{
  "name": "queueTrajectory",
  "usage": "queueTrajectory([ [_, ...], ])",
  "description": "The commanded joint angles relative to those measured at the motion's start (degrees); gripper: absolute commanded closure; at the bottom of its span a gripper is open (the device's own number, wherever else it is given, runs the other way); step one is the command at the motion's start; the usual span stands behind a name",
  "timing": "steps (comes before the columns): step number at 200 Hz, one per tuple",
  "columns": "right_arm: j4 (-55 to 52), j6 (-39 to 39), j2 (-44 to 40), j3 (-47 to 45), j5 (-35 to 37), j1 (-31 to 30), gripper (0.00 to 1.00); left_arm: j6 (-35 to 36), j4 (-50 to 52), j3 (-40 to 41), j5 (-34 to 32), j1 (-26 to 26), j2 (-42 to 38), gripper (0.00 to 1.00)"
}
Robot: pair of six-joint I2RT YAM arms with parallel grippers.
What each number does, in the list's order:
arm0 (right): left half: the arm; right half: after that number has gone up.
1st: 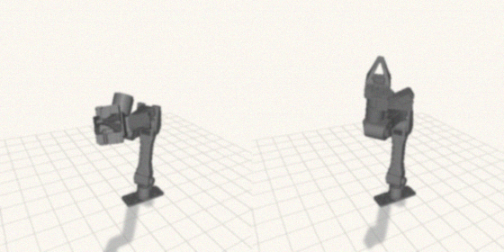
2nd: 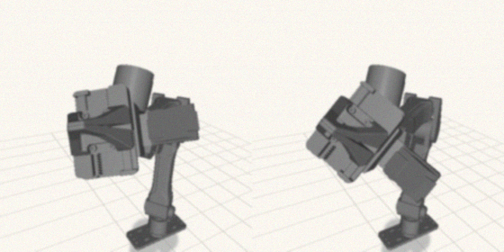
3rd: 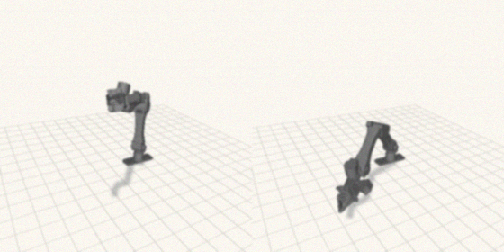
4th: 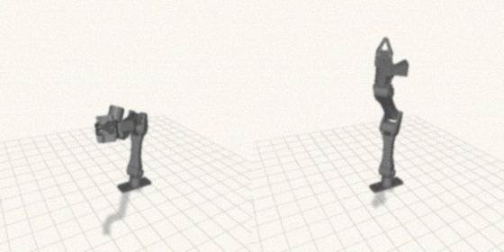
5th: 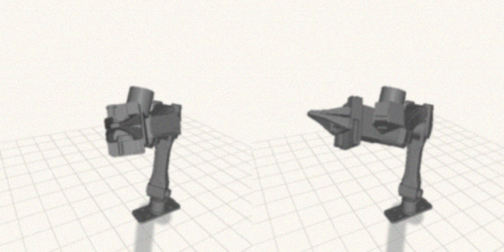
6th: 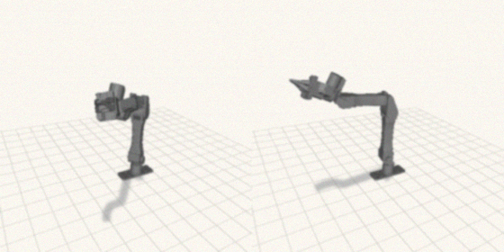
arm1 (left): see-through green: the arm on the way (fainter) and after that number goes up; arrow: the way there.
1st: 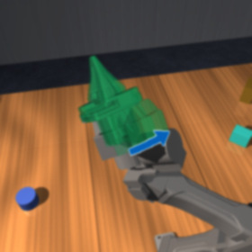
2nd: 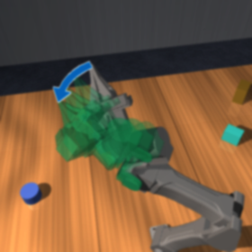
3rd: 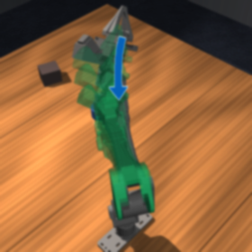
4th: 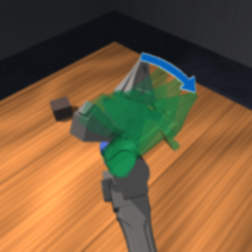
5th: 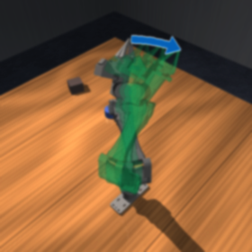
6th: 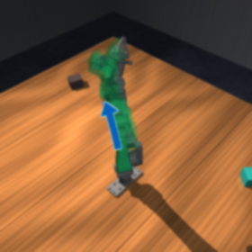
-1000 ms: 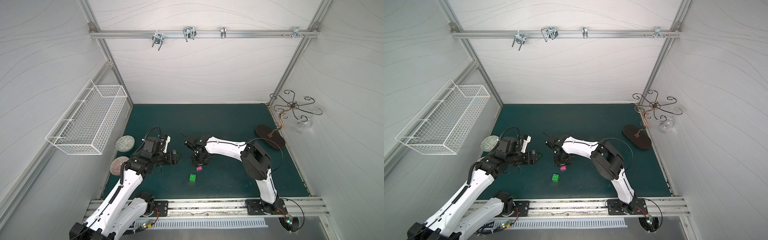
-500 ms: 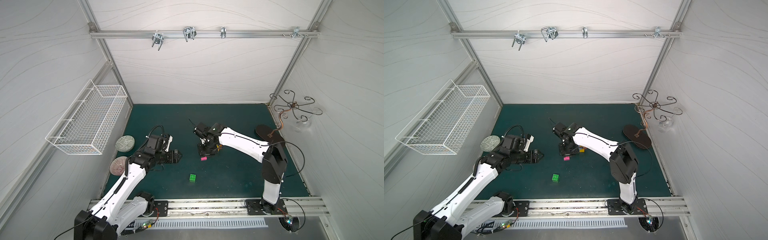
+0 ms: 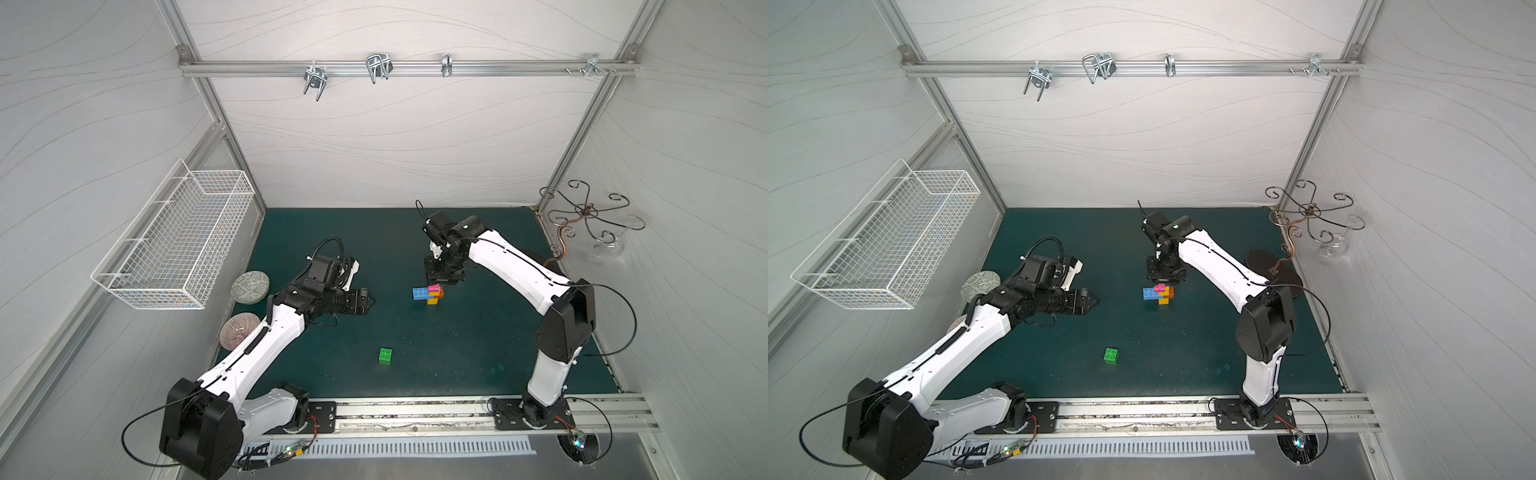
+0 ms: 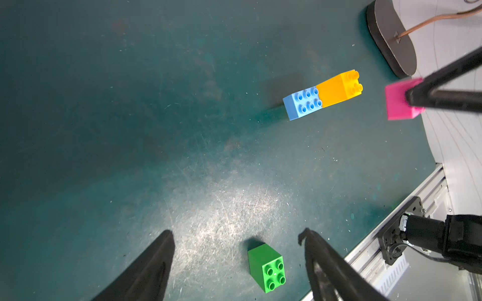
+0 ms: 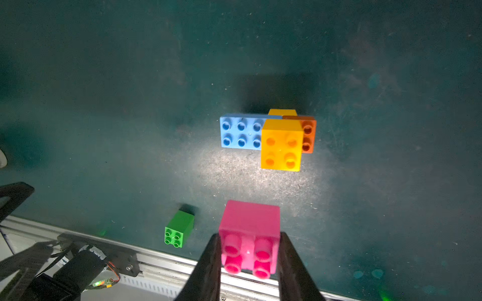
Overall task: Assemble the number 4 with lego
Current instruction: Assemble the lego brick with the lego brick.
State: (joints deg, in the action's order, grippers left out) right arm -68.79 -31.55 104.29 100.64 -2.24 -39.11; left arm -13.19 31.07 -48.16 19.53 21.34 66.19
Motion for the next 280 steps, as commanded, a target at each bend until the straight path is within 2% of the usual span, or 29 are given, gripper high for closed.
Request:
queueTrajectory([
  [1, -2.55, 3.34, 0.15, 1.99, -0.29, 1.89, 0.77, 2.24, -2.91, -2.64, 0.22, 0.63, 1.41, 0.2],
  [42, -2.47, 6.04, 3.12, 4.39, -2.11, 4.1, 0.77, 3.06, -4.86, -1.63, 1.25, 0.71, 2.42, 0.2],
  [101, -1.45, 7.02, 5.75, 4.5, -3.95, 4.14, 0.77, 3.08, -6.21, -0.62, 2.0, 0.72, 2.58, 0.2],
  [280, -0.38, 8.52, 8.9, 2.98, -2.19, 4.14, 0.77, 2.91, -6.64, -0.38, 2.53, 0.72, 2.63, 0.2],
])
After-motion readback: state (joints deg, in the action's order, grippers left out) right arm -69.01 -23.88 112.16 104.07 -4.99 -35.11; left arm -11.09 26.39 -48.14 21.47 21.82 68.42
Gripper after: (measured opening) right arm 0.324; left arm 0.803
